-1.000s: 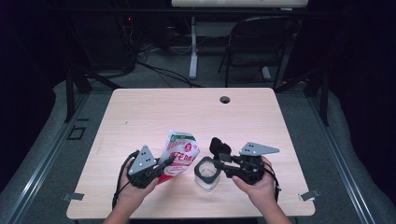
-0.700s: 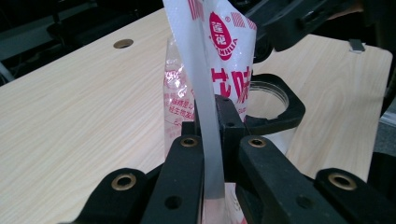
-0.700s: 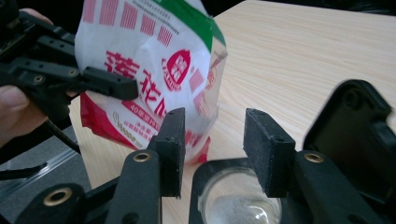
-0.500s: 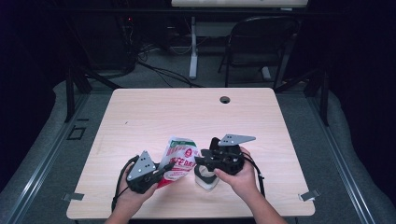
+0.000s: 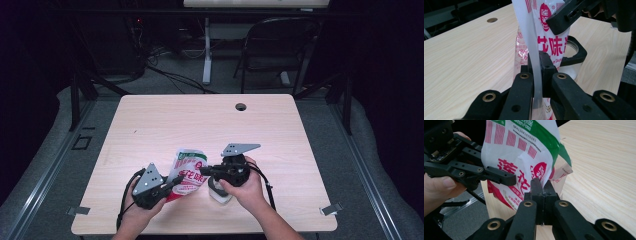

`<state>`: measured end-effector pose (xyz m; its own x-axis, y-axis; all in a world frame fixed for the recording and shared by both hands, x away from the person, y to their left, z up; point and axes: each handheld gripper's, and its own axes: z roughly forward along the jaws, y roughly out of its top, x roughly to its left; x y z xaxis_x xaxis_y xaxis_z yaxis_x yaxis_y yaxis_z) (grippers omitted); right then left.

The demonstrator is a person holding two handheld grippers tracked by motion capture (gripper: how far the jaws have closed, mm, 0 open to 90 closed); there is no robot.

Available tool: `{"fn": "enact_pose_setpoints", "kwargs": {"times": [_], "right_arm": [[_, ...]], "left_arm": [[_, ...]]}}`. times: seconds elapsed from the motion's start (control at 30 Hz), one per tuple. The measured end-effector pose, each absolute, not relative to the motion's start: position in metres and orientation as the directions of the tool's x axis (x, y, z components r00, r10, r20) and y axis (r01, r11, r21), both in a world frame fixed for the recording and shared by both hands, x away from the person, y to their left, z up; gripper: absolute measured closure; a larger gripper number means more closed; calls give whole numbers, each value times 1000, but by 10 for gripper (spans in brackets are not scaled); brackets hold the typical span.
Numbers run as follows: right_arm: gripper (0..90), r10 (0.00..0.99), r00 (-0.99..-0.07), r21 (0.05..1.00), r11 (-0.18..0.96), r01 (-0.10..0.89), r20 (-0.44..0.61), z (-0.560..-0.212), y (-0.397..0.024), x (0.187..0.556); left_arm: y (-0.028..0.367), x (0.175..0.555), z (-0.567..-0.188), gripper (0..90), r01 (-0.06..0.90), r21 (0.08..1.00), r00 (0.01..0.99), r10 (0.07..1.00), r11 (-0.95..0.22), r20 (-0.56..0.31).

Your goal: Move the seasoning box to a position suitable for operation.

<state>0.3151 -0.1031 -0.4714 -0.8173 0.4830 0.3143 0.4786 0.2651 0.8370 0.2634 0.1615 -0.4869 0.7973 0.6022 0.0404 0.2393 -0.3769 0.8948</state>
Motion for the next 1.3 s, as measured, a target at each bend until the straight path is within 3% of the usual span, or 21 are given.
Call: {"fn": "enact_pose_setpoints", "kwargs": {"times": [0.3, 0.57, 0.97, 1.3], "right_arm": [[900, 483, -833, 846, 295, 444, 269, -458, -83, 317], [900, 482, -841, 833, 337, 438, 247, -460, -71, 318], [900, 467, -852, 842, 339, 419, 235, -459, -68, 318], [900, 454, -861, 852, 335, 402, 228, -463, -75, 314]], "left_arm": [[175, 263, -489, 894, 247, 901, 768, 639, -357, 43], [191, 270, -499, 853, 280, 925, 757, 652, -257, -48], [200, 274, -529, 410, 357, 908, 756, 638, -219, -144], [195, 290, -564, 346, 444, 854, 774, 597, -273, -211]]}}
